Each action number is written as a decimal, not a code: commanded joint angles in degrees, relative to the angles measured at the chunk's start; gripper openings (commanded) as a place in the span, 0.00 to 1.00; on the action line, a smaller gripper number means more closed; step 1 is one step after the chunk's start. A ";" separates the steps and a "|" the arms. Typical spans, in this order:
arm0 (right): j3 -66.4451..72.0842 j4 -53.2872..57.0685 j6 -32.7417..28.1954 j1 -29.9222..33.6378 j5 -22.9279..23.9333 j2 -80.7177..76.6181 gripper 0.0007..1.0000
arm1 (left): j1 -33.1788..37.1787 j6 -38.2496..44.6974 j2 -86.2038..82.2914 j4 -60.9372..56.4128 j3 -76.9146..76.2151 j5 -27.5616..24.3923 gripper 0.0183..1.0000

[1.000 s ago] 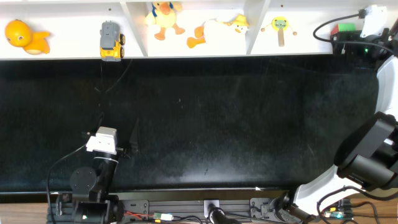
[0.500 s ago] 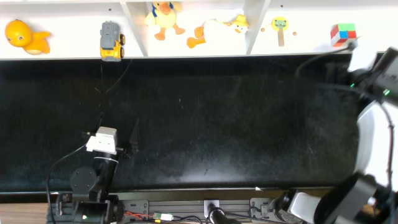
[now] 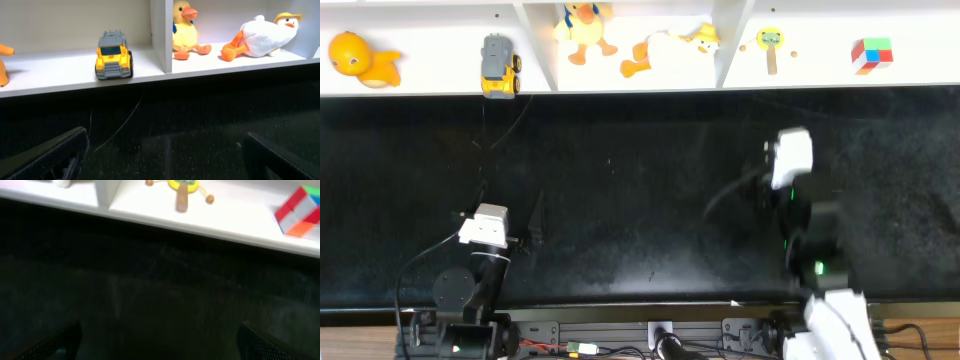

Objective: Store Toys

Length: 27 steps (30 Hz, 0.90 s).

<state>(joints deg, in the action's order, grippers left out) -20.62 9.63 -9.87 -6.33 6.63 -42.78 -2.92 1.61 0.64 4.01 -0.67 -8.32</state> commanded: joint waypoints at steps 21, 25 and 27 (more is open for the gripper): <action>20.37 -6.54 10.93 1.20 -0.07 42.66 0.99 | -0.22 -0.61 -0.48 0.09 0.22 0.44 1.00; 20.37 -5.88 10.99 1.20 0.42 42.64 1.00 | -0.22 -0.61 -0.48 0.11 0.22 0.44 1.00; 20.37 -5.88 10.99 1.20 0.42 42.64 1.00 | -0.22 -0.61 -0.48 0.09 0.22 0.44 1.00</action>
<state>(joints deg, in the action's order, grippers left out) -1.04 4.03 0.91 -5.28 6.46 -0.62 -2.92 1.61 0.64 3.99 -0.67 -8.32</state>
